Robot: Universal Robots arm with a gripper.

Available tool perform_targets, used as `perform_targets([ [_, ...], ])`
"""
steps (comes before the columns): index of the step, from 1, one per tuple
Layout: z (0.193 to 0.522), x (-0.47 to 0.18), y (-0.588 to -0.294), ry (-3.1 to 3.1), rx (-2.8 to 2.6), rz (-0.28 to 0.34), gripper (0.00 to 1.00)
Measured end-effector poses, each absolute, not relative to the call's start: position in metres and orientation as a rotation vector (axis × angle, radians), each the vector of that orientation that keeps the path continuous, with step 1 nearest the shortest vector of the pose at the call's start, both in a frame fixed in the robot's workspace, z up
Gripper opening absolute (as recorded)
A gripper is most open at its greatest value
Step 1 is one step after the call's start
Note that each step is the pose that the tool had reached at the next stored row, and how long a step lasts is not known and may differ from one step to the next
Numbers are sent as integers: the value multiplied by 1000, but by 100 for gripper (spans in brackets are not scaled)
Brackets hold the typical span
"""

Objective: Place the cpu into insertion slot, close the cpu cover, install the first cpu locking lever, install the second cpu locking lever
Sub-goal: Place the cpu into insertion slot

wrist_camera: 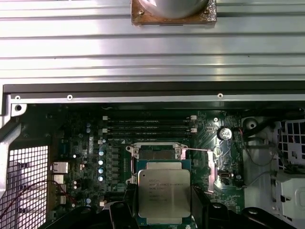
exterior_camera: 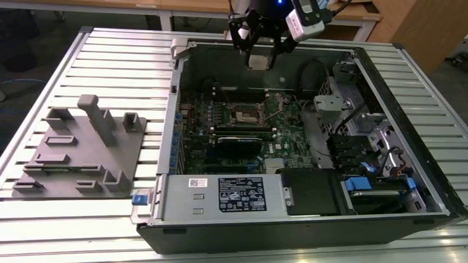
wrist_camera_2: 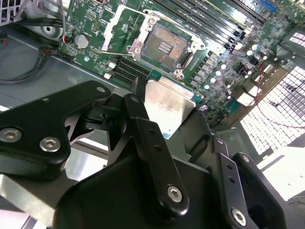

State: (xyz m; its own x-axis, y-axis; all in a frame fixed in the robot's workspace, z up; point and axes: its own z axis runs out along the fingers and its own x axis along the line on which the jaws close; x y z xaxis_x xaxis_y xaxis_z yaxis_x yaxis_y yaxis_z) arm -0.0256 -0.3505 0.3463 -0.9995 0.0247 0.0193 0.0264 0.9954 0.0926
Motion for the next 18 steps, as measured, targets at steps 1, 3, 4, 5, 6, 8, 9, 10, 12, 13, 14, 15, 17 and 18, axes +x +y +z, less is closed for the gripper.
perform_targets([
  [1,346,-26,-351,-3120,-40,-145,54],
  [3,345,-26,-351,-3120,-40,-145,54],
  [4,345,-26,-351,-3120,-40,-145,54],
  [5,345,-26,-351,-3120,-40,-145,54],
  [6,345,-26,-351,-3120,-40,-145,54],
  [8,345,-26,-350,-3120,-40,-145,54],
  [9,344,-26,-351,-3120,-40,-146,54],
  [10,343,-26,-351,-3120,-40,-145,54],
  [12,343,-26,-351,-3120,-40,-145,54],
  [13,343,-26,-351,-3120,-40,-145,54],
  [14,343,-26,-351,-3120,-40,-145,54],
  [15,343,-26,-351,-3120,-40,-145,54],
  [17,343,-26,-351,-3120,-40,-145,54],
  [18,343,-26,-351,-3120,-40,-145,54],
])
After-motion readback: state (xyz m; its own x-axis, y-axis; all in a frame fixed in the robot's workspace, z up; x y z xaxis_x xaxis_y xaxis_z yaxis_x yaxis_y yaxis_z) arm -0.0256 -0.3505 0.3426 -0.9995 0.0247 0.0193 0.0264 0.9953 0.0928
